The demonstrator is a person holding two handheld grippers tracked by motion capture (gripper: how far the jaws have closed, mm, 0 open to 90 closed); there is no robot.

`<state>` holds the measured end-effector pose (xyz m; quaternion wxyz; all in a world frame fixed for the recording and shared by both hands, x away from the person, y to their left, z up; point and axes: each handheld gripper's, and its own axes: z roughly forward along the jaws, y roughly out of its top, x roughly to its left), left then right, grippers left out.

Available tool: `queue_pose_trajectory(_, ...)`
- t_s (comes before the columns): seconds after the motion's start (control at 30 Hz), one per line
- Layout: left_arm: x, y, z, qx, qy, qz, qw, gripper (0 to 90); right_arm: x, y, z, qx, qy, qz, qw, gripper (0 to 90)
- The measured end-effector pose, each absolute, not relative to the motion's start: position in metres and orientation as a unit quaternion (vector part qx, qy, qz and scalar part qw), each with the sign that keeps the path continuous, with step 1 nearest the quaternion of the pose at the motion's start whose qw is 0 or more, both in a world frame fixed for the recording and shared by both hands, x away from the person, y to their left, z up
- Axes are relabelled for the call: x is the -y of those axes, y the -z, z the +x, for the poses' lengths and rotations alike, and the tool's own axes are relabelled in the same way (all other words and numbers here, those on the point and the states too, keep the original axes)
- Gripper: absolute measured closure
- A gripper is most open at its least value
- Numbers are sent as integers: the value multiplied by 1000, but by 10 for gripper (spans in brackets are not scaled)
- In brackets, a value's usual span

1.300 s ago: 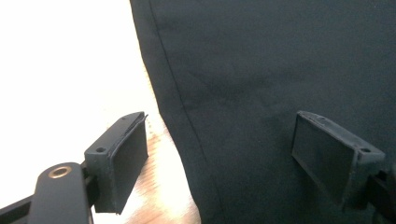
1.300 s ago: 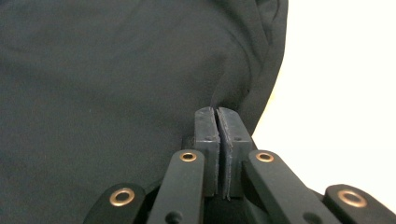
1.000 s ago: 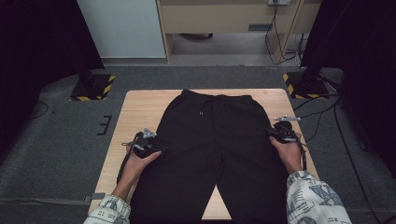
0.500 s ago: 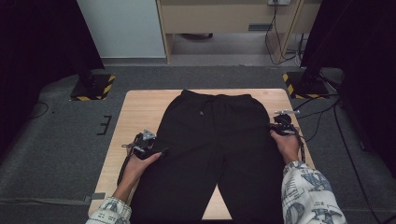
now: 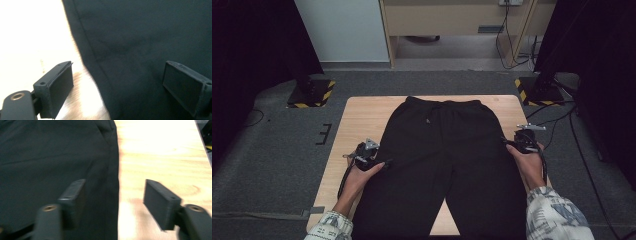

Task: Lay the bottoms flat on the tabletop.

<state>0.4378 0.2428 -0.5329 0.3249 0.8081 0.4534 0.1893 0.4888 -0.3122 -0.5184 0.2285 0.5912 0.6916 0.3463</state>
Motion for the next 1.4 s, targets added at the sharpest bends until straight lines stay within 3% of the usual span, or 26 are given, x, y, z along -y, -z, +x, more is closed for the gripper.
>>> queue_pose_trajectory(0.13, -253, 529, 431, -461, -195, 797, 336, 61, 311, 514, 463, -708, -367, 562, 218, 177)
queue_pose_trajectory(0.27, -265, 525, 424, -465, -194, 794, 340, 68, 304, 513, 441, -728, -375, 531, 218, 135)
queue_pose_trajectory(0.5, -287, 517, 407, -471, -201, 791, 334, 68, 300, 508, 419, -749, -366, 504, 225, 134)
queue_pose_trajectory(0.77, -314, 517, 405, -481, -207, 790, 319, 69, 328, 510, 408, -740, -354, 521, 236, 151)
queue_pose_trajectory(0.93, -321, 520, 413, -477, -210, 799, 301, 69, 341, 520, 409, -736, -349, 534, 225, 141)
queue_pose_trajectory(1.4, -330, 529, 430, -503, -219, 786, 285, 59, 358, 532, 421, -704, -334, 572, 255, 113)
